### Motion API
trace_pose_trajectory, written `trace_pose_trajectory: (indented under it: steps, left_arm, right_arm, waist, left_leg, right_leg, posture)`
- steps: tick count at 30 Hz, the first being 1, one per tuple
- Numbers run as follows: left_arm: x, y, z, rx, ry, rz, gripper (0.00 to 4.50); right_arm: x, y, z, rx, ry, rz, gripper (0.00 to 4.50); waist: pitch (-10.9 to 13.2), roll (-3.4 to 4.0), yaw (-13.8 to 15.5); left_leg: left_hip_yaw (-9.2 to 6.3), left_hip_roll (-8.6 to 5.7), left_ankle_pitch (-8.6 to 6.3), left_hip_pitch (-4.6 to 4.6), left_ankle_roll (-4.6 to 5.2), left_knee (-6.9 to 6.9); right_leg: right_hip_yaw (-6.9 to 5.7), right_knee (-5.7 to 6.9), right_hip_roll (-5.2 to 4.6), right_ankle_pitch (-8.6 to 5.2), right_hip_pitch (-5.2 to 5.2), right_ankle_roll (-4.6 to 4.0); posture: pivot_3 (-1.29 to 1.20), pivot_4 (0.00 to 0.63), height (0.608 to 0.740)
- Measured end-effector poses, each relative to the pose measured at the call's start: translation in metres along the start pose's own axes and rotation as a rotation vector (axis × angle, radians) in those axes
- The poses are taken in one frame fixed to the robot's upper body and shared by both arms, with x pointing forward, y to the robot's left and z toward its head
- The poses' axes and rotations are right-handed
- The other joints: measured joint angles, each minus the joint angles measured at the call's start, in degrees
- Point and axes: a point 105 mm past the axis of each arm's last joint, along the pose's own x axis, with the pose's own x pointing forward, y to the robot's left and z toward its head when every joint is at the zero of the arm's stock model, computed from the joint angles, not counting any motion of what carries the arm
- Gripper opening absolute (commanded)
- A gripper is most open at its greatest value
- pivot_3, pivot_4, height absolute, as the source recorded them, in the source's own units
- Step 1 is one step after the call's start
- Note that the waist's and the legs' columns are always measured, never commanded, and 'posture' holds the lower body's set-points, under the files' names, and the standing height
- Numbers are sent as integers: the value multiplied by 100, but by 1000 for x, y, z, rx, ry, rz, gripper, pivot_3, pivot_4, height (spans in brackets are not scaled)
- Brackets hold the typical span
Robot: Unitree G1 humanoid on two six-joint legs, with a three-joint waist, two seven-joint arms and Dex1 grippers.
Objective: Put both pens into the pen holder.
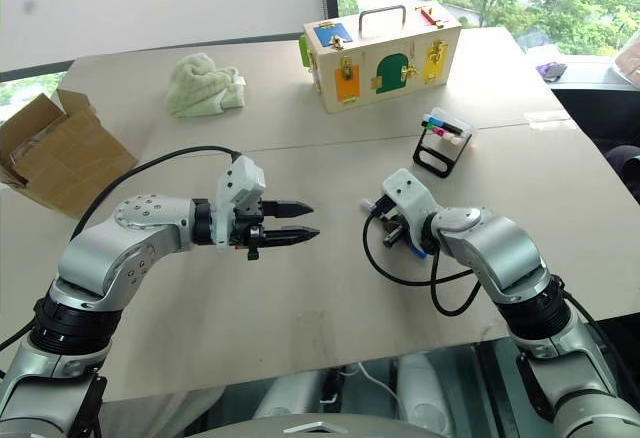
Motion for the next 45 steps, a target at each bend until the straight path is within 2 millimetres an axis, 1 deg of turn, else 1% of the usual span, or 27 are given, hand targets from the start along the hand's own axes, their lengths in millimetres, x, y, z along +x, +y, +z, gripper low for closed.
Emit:
trace_pose_trajectory:
  steps: [2,3,4,5,6,8,10,11,13,15,17,18,23,26,31,36,40,45]
  left_arm:
    - [0,1,0,2,-2,5,2323]
    - [0,1,1,2,-3,6,2323]
    - [-1,1,1,3,-4,9,2323]
    - [-1,3,3,5,-16,13,2323]
    - [-3,7,10,4,-54,32,2323]
    - [-5,13,21,12,-98,58,2323]
    - [-7,16,29,20,-125,64,2323]
    - [-7,16,32,24,-134,68,2323]
    - [-5,17,34,16,-148,71,2323]
    - [-3,17,36,13,-164,72,2323]
    - [-3,18,39,21,-170,76,2323]
    - [-3,19,40,22,-171,80,2323]
    - [-3,21,40,18,-176,101,2323]
    - [-3,21,41,17,-180,107,2323]
    - [-4,21,41,10,-186,118,2323]
    - [-7,23,42,6,-196,127,2323]
    - [-9,25,43,8,-198,142,2323]
    - [-9,25,43,7,-199,148,2323]
  right_arm:
    - [-2,-4,14,34,-63,9,26]
    - [-2,-4,16,36,-72,10,26]
    - [-6,-7,26,31,-110,6,26]
    - [-13,-12,42,10,-197,6,26]
    - [-25,-12,67,-70,-351,40,26]
    - [-46,-14,99,-166,-557,61,26]
    - [-63,-22,123,-226,-702,44,26]
    - [-73,-30,133,-266,-782,26,26]
    - [-86,-44,145,-345,-883,3,26]
    - [-94,-60,153,-405,-950,-26,26]
    - [-97,-71,153,-429,-982,-45,26]
    - [-95,-75,151,-436,-990,-42,26]
    - [-76,-98,129,-447,-1008,-61,26]
    - [-68,-104,119,-475,-997,-66,26]
    - [-56,-112,102,-560,-969,-85,26]
    - [-55,-112,96,-674,-958,-74,26]
    - [-49,-112,83,-697,-932,-62,26]
    - [-49,-117,82,-706,-913,-78,26]
  waist:
    - [2,2,8]
    - [2,2,8]
    - [3,3,9]
    - [3,2,16]
    - [6,3,27]
    - [7,2,23]
    - [6,2,16]
    - [6,1,16]
    - [7,2,15]
    - [7,1,12]
    - [6,1,13]
    - [7,1,12]
    - [7,2,1]
    - [7,2,1]
    - [8,3,-4]
    - [9,4,-6]
    - [9,4,-6]
    - [9,5,-6]
  left_leg:
    - [0,-1,0,-4,-1,0]
    - [0,-1,0,-5,-1,0]
    - [1,-2,0,-7,-1,-1]
    - [1,-3,0,-8,-1,-1]
    - [0,-5,0,-11,-1,-1]
    - [1,-5,0,-11,0,-2]
    - [2,-5,0,-10,-1,-2]
    - [2,-5,0,-9,-1,-2]
    - [4,-5,1,-8,-1,-2]
    - [5,-5,1,-8,-1,-3]
    - [4,-3,1,-8,-2,-5]
    - [5,-3,1,-8,-2,-5]
    - [7,-2,1,-8,-2,-7]
    - [7,-3,1,-8,-2,-7]
    - [8,-2,2,-8,-3,-7]
    - [6,-2,2,-7,-4,-7]
    - [7,-2,3,-7,-5,-7]
    - [6,-1,4,-6,-8,-7]
  right_leg:
    - [0,3,0,0,-5,0]
    - [1,3,0,0,-6,0]
    - [2,3,0,0,-9,0]
    - [0,-2,0,0,-8,0]
    - [-2,-3,-2,0,-8,1]
    - [-2,-7,-1,0,-8,1]
    - [-1,-6,0,0,-7,1]
    - [-1,-6,0,0,-6,1]
    - [0,-5,1,0,-7,1]
    - [1,-4,1,0,-8,1]
    - [1,-4,2,0,-7,1]
    - [2,-5,2,0,-7,1]
    - [6,-5,1,0,-8,1]
    - [6,-5,1,0,-8,1]
    - [7,-5,1,0,-8,0]
    - [6,-7,2,0,-8,0]
    - [6,-7,1,0,-7,0]
    - [6,-7,2,0,-7,0]
  posture:
    - [0,150,740]
    - [0,150,740]
    - [0,150,740]
    - [0,150,740]
    - [0,150,740]
    - [0,150,740]
    - [0,150,740]
    - [0,150,740]
    - [0,150,740]
    - [0,150,740]
    - [0,150,740]
    - [0,150,740]
    - [0,150,740]
    - [0,150,740]
    - [0,150,740]
    - [0,150,740]
    - [0,150,740]
    - [0,150,740]
